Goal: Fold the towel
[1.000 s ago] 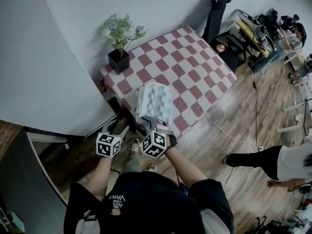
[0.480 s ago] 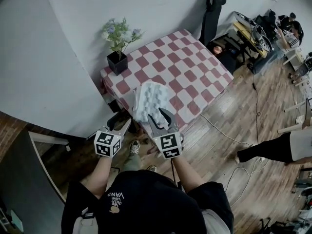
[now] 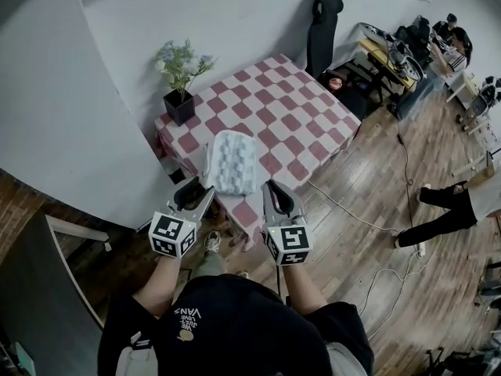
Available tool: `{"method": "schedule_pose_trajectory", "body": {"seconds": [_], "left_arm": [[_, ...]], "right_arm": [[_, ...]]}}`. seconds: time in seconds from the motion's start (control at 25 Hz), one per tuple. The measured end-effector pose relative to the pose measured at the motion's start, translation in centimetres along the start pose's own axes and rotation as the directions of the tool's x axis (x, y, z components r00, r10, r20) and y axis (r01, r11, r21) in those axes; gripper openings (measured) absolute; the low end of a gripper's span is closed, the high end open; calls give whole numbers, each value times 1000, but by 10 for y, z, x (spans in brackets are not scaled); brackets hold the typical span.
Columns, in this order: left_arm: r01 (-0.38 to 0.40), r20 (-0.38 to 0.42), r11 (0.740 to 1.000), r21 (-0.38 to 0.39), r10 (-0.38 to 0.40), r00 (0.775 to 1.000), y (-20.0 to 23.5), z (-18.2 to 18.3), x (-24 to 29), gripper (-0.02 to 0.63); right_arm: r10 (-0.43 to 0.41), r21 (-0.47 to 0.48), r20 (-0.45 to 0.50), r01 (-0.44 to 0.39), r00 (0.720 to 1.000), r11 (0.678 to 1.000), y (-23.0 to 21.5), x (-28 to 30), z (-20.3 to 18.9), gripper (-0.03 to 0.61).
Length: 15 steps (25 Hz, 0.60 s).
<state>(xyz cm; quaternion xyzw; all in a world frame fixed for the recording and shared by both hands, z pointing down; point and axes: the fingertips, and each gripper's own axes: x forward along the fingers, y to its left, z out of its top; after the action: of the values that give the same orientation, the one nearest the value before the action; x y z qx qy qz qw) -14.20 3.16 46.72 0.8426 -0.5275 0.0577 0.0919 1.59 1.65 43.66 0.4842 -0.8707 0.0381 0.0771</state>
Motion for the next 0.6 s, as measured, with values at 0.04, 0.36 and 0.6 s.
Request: {"method": "schedule_pose_trajectory", "body": {"seconds": [0.04,0.36,0.6], "left_arm": [[2,6,1000,7,-2,1000,-6,2,-2,169],[-13,22,998,65,12,1000,-45,0,-24,27],[-46,-3,996,80,47,999,-59,-16,-38,2]], "right_arm": [[-8,7,5,8,1000,1000,-2,-7,0,23],[-36,40,3,36,999,999,-12,-58,-10,6],[-22,66,-43,25,999,998,-10,-82,-36,5]]}}
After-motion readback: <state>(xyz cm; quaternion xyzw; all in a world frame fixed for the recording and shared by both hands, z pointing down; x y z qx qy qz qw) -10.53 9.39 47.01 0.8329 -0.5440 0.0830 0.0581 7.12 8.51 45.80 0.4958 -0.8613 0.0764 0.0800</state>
